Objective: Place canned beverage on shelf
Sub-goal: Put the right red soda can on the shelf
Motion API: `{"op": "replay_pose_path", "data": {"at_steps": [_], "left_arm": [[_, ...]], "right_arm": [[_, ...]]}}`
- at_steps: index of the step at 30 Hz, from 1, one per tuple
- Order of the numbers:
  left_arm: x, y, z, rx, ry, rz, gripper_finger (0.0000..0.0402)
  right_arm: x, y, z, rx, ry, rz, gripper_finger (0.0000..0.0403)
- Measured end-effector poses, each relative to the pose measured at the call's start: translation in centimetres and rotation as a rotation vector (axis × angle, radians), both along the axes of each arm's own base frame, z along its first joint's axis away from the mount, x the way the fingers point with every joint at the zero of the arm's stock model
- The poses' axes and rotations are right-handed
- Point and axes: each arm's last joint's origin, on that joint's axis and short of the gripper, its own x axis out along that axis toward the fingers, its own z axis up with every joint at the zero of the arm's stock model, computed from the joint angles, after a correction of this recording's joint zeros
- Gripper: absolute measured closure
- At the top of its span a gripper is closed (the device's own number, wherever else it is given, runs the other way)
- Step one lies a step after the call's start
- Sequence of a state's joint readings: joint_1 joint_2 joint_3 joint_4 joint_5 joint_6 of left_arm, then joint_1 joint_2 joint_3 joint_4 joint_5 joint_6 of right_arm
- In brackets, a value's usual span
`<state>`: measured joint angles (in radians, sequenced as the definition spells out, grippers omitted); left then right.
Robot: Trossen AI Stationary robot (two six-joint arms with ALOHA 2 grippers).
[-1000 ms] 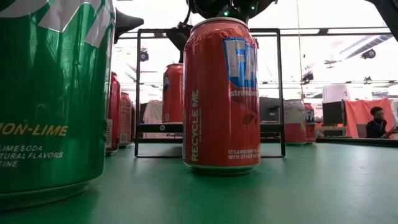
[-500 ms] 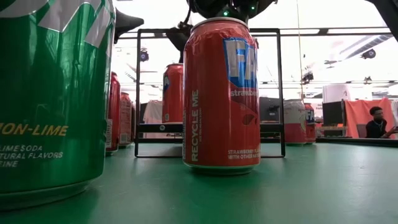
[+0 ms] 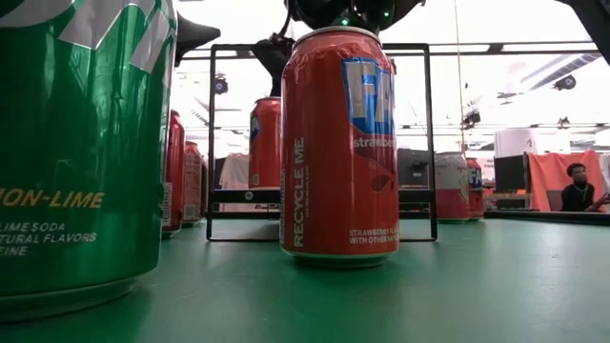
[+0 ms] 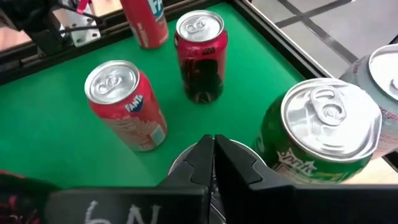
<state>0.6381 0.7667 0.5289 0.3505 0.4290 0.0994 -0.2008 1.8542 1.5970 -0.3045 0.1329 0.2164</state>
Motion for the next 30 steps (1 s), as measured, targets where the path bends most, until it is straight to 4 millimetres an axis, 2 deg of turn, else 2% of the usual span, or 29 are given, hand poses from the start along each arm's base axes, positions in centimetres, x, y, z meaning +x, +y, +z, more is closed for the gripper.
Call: {"op": "replay_pose_path", "data": {"at_steps": [30], "left_arm": [[-0.03,-0.02,0.03,0.001,-0.001,0.0,0.0402]], "right_arm": [[-0.34,-0.21,-0.44,-0.014,0.058,-0.052,0.0394]]}}
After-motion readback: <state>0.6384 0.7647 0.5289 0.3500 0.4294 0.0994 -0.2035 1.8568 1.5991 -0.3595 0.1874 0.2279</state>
